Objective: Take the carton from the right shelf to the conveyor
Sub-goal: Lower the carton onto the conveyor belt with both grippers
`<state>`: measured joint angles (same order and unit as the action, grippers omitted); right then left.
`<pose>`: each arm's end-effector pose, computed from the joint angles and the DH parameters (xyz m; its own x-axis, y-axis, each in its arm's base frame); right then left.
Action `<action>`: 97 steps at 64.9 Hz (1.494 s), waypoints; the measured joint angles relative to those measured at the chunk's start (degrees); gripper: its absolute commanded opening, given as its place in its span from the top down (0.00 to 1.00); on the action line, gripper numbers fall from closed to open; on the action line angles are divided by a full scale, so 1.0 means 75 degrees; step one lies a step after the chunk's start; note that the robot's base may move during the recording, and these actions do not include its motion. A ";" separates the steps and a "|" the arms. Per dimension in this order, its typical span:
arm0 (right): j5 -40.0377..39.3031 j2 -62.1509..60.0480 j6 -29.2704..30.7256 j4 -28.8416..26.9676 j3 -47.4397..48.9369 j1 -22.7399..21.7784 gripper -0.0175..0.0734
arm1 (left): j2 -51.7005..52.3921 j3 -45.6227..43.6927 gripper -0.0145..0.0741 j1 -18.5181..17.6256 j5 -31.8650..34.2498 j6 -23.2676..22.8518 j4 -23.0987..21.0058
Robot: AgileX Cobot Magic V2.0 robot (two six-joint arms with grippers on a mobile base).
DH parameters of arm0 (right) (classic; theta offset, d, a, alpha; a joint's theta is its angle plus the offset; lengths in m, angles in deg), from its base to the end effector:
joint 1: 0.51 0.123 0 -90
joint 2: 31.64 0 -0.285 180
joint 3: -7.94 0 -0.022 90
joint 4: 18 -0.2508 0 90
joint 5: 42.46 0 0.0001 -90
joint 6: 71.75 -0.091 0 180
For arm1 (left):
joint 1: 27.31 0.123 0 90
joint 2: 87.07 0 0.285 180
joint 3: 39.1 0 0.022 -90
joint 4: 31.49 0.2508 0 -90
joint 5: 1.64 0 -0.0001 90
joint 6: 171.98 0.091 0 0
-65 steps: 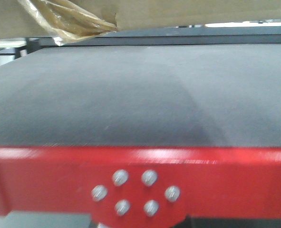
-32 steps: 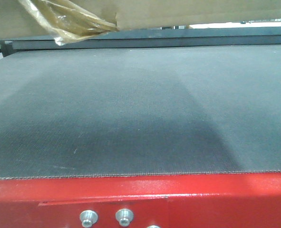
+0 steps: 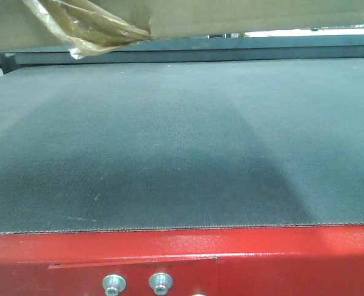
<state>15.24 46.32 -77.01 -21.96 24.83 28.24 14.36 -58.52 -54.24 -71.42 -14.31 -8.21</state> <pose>0.1982 0.1148 0.4986 -0.4851 -0.1199 -0.8662 -0.4666 0.8732 0.1404 0.2067 -0.0671 0.4986 -0.5623 0.0359 -0.8261 0.0235 0.9993 0.0275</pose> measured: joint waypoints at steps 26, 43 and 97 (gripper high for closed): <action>0.0000 0.0000 0.0000 0.0000 0.0000 0.0000 0.88 | 0.0000 0.0000 0.85 0.0000 0.0000 0.0000 0.0000; -0.0027 0.0000 0.0000 -0.0043 0.0000 0.0000 0.88 | 0.0000 0.0000 0.85 0.0000 0.0054 0.0000 0.0000; -0.1361 0.3287 0.0255 0.0018 0.0000 -0.1293 0.88 | -0.3285 0.0000 0.79 0.0331 0.2511 0.0028 0.0442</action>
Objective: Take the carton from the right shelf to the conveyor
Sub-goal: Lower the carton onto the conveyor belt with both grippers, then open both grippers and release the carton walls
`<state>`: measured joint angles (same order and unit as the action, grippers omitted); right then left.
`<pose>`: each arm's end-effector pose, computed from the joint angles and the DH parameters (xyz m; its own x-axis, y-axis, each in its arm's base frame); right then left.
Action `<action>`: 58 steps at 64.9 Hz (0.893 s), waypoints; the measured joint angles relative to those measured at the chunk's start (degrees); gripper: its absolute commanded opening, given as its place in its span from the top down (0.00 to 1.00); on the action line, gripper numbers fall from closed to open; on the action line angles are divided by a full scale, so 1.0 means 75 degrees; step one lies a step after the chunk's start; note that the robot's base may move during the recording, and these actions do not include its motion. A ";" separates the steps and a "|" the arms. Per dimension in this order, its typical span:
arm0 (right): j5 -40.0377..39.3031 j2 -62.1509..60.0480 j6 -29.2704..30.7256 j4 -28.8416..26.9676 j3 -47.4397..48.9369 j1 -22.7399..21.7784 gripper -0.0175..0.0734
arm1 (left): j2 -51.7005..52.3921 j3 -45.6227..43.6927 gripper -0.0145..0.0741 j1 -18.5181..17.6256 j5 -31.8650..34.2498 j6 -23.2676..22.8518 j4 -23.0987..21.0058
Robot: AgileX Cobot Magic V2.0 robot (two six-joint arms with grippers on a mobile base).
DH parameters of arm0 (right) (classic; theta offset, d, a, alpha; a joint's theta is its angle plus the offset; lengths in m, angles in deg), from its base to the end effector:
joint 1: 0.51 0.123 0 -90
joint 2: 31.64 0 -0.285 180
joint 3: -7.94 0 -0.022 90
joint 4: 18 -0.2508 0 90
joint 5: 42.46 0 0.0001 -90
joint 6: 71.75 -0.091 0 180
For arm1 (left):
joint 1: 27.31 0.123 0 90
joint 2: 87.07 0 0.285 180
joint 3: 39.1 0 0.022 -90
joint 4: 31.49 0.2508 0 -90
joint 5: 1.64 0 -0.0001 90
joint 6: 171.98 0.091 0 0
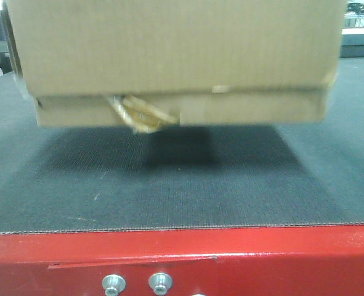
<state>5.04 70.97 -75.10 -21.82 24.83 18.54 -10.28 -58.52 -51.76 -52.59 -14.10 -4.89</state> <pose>0.3548 0.1273 0.3795 -0.6803 -0.1257 -0.7221 -0.2911 0.9505 0.1088 0.3552 -0.1267 0.3928 -0.6143 0.1965 -0.7642 0.1022 0.9802 0.1699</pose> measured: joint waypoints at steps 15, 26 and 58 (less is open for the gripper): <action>-0.0336 0.0432 0.0034 -0.0077 0.0000 -0.0113 0.77 | -0.0589 0.0000 0.51 0.0149 0.0306 0.0041 -0.0016; -0.0624 0.0432 0.0020 -0.0223 0.0000 -0.0113 0.18 | -0.0601 0.0000 0.24 0.0149 0.0545 0.0057 -0.0196; -0.0587 -0.0562 -0.0011 -0.0308 0.0000 -0.0182 0.47 | 0.0847 0.0000 0.35 0.0149 0.0651 0.0067 -0.0588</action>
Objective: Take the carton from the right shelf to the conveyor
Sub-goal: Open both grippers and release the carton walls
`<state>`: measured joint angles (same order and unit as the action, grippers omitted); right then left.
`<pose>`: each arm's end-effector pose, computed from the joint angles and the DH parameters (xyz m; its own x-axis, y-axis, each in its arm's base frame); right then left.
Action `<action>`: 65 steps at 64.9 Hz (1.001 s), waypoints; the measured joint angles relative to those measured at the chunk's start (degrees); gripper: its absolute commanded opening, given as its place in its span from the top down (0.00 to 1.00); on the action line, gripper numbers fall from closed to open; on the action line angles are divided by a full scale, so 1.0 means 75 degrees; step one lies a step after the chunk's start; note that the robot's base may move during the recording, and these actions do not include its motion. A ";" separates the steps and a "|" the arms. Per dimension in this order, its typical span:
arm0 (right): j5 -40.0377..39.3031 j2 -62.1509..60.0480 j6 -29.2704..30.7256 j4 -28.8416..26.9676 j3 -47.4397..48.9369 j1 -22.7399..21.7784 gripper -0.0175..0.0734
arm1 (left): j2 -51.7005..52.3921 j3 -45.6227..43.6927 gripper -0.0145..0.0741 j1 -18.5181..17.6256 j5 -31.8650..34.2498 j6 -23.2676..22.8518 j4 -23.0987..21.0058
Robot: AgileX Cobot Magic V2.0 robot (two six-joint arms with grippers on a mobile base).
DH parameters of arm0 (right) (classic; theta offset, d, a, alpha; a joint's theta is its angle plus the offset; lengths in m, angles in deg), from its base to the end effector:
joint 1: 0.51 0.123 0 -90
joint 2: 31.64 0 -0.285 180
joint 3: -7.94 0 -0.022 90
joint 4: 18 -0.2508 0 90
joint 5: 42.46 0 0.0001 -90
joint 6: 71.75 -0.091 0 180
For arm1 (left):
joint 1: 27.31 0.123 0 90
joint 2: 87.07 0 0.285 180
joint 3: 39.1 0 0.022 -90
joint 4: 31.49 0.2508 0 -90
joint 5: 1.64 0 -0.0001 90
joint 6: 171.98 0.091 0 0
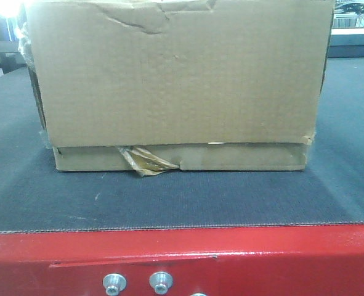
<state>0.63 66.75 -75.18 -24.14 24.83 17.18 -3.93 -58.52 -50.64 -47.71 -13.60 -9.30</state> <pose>0.3421 0.1161 0.4124 -0.5831 -0.0417 -0.8113 -0.2828 0.9466 0.1546 0.3301 -0.1154 0.4364 -0.4917 0.1058 -0.8643 0.1185 0.9915 0.0540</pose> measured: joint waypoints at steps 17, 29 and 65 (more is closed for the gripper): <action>0.0574 -0.1517 0.0000 0.0133 -0.0332 -0.0900 0.88 | 0.1718 0.1097 0.86 0.0161 0.0271 0.0041 0.0007; 0.0402 -0.2748 0.0000 0.0338 -0.1938 -0.1557 0.88 | 0.2889 0.2985 0.84 0.0716 0.0926 0.0046 -0.0252; -0.2249 -0.7503 0.0101 0.0554 -0.8159 -0.1593 0.88 | 0.7156 0.8102 0.85 0.1501 0.2590 0.0046 -0.0471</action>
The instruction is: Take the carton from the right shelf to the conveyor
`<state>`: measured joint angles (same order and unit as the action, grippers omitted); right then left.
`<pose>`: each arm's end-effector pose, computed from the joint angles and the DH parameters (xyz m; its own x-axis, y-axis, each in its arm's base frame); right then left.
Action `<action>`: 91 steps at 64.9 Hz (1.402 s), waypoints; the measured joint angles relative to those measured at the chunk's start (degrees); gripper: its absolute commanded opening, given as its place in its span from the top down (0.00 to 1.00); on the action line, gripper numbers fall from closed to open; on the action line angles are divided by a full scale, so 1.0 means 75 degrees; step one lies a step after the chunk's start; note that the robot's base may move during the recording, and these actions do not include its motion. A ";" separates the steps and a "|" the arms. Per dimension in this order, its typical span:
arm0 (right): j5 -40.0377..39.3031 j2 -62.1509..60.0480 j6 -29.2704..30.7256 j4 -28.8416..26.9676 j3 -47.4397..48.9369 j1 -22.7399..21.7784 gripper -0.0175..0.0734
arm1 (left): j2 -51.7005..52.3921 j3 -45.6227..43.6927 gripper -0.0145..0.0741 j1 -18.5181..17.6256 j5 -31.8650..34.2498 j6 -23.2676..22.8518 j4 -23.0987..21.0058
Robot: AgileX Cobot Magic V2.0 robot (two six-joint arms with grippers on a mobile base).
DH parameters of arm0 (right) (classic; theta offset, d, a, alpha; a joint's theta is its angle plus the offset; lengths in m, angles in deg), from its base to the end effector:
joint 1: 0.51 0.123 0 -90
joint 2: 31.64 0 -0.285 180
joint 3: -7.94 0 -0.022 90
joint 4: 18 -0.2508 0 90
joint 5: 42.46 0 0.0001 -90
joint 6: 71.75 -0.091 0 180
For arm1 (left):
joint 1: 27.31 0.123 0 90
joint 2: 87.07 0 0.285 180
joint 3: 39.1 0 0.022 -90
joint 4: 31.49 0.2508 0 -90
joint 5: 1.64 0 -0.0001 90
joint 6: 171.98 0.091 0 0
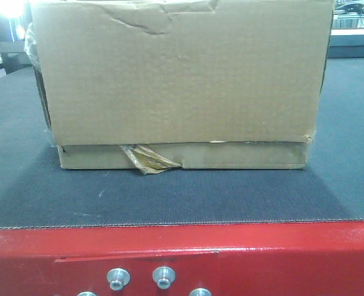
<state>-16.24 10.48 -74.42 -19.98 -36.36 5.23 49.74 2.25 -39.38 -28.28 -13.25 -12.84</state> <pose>0.1207 0.0135 0.3167 -0.3905 0.0387 -0.9198 -0.0840 0.9935 0.0774 0.1244 -0.0132 0.3330 -0.3387 -0.0067 -0.9409 0.0488 0.9985 -0.0247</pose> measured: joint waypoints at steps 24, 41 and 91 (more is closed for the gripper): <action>-0.0189 -0.2829 0.0499 0.0000 -0.0920 0.0000 0.88 | 0.2472 0.0876 0.85 0.0000 0.0196 0.0000 0.0003; -0.0602 -0.3289 0.0499 0.0000 -0.0920 0.0000 0.88 | 0.2950 0.0876 0.85 0.0000 0.0196 0.0000 0.0003; -0.0699 -0.3289 0.0499 0.0004 -0.0920 0.0000 0.88 | 0.2950 0.0876 0.85 0.0128 -0.0091 0.0387 -0.0113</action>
<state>-21.49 -14.18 -70.68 -19.95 -43.26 5.23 71.87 8.81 -38.42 -28.96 -10.35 -13.69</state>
